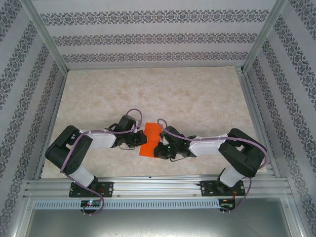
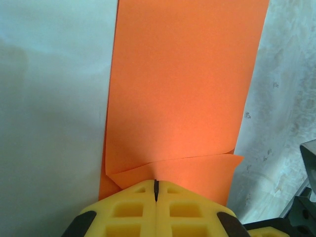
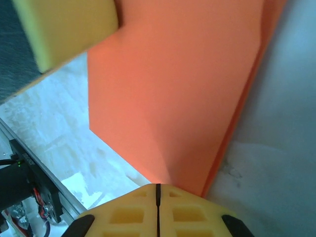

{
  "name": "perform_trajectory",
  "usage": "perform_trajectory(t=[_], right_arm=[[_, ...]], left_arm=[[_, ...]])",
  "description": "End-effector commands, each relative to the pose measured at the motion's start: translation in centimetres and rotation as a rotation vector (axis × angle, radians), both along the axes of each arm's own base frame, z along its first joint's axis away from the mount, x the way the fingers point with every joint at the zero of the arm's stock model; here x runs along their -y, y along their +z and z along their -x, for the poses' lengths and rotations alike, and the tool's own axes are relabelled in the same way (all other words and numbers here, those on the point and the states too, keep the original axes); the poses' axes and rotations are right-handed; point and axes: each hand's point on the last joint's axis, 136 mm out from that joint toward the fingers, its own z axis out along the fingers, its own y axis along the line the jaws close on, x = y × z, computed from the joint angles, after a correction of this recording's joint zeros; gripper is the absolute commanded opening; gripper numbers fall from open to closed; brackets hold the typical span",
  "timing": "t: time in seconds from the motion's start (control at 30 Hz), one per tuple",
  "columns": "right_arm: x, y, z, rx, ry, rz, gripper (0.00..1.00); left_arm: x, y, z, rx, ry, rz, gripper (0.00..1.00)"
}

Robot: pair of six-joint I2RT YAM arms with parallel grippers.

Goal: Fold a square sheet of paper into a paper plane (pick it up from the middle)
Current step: Fold the triangle a second time at the center of the table.

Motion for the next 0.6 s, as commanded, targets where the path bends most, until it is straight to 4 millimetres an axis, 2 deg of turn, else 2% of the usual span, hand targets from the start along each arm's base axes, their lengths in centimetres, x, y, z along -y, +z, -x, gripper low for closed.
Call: perform_trajectory(t=[0.0,0.07,0.13,0.3,0.57], right_arm=[[1.6,-2.8,1.5,-0.057,-0.012,0.084,0.06],[2.4,-3.9,1.9,-0.078,-0.028,0.119,0.06],[2.6,-4.2,2.1,-0.090,-0.030,0.126,0.06],[1.6,-1.6,1.2,-0.029,-0.030,0.079,0.06],[2.1,1.4,-0.5,0.023,-0.108,0.132,0.08]], left_arm=[[-2.2,-2.7,2.0,-0.079,0.020,-0.123,0.03],[-2.2,-2.6,2.0,-0.078,0.019,-0.122,0.03],[-2.2,-2.6,2.1,-0.079,0.020,-0.124,0.04],[-2.2,-2.5,2.1,-0.079,0.023,-0.122,0.03],[-2.0,-1.4,2.2,-0.061,0.026,-0.088,0.04]])
